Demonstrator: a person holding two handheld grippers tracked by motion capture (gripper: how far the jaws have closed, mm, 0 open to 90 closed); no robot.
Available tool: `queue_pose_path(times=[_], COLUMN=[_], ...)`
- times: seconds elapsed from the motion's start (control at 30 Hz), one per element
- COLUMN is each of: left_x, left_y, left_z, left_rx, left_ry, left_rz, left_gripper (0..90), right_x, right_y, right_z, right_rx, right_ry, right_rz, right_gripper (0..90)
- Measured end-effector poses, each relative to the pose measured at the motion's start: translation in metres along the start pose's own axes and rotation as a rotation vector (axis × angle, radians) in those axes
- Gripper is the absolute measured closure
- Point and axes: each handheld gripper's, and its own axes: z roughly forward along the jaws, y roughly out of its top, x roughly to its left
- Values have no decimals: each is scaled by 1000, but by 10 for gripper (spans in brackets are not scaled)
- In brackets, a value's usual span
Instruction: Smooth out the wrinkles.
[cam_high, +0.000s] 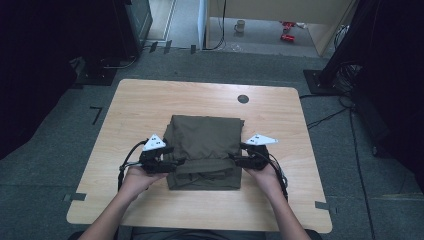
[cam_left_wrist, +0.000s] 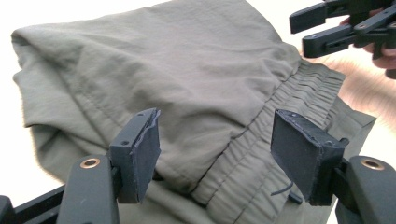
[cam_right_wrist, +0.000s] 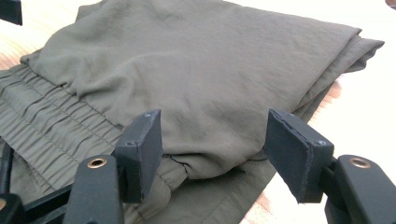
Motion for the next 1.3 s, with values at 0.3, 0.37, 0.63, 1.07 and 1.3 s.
queue_pose_path(times=[0.3,0.37,0.63,1.07,1.3], left_x=[14,18,31,56,69], left_y=[-3,-3,-7,-17,-23], left_z=[-9,-10,-15,-23,-27], left_rx=[26,28,38,64,76], left_ry=[44,45,68,125,164], left_rz=[21,15,3,-25,-36], left_gripper=[325,324,323,323,323], right_x=[0,-2,-11,-27,-41], right_y=[3,3,1,-4,-11], right_z=[-10,-12,-17,-27,-33], right_rx=[-9,-4,-5,1,9], right_ry=[9,6,-8,-49,-85], right_rz=[3,4,1,3,12], right_gripper=[352,344,340,337,329])
